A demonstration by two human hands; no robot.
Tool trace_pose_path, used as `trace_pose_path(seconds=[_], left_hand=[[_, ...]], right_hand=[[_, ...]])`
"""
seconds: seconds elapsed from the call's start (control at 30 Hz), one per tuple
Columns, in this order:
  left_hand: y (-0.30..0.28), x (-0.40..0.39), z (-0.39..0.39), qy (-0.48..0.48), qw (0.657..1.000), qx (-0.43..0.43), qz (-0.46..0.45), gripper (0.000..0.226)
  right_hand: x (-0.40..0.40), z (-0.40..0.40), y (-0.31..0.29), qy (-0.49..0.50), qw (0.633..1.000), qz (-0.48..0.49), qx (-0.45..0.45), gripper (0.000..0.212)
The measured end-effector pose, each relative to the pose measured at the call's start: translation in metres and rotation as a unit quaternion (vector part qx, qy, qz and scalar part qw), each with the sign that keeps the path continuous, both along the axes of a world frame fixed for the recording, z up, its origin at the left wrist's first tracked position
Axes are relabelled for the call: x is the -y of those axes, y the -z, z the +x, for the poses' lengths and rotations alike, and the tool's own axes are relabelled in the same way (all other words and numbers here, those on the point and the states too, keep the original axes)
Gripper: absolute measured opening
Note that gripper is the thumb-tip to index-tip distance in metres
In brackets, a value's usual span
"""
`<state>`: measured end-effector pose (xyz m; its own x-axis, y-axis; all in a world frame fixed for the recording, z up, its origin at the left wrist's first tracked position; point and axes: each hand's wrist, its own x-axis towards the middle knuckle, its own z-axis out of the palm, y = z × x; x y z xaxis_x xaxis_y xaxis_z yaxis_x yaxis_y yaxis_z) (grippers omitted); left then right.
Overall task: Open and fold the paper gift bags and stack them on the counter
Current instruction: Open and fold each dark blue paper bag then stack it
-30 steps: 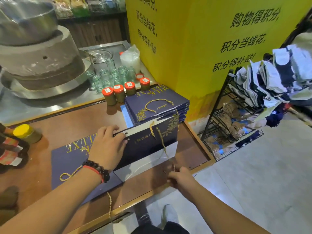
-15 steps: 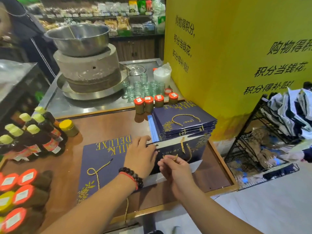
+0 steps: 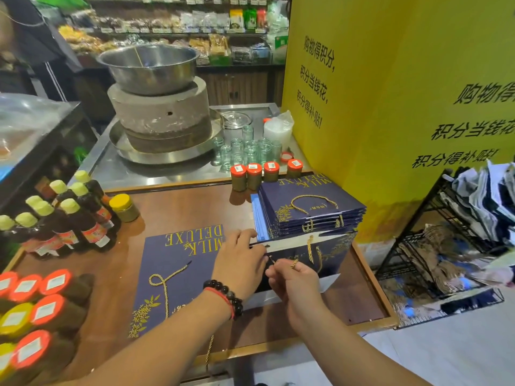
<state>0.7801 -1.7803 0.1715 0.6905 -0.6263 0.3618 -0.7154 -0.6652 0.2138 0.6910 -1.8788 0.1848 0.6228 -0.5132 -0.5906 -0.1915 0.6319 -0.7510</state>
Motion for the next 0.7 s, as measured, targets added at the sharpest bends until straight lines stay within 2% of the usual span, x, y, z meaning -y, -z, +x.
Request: trace_pose_path(seconds=[0.37, 0.7], left_hand=[[-0.0007, 0.0002, -0.0004, -0.006, 1.000, -0.004, -0.014, 0.008], [-0.0025, 0.0004, -0.0005, -0.003, 1.000, -0.028, -0.010, 0.011]], right_hand=[[-0.0020, 0.0001, 0.0006, 0.023, 0.998, -0.055, 0.002, 0.009], [-0.0034, 0.0017, 0.0008, 0.001, 0.997, -0.080, -0.021, 0.007]])
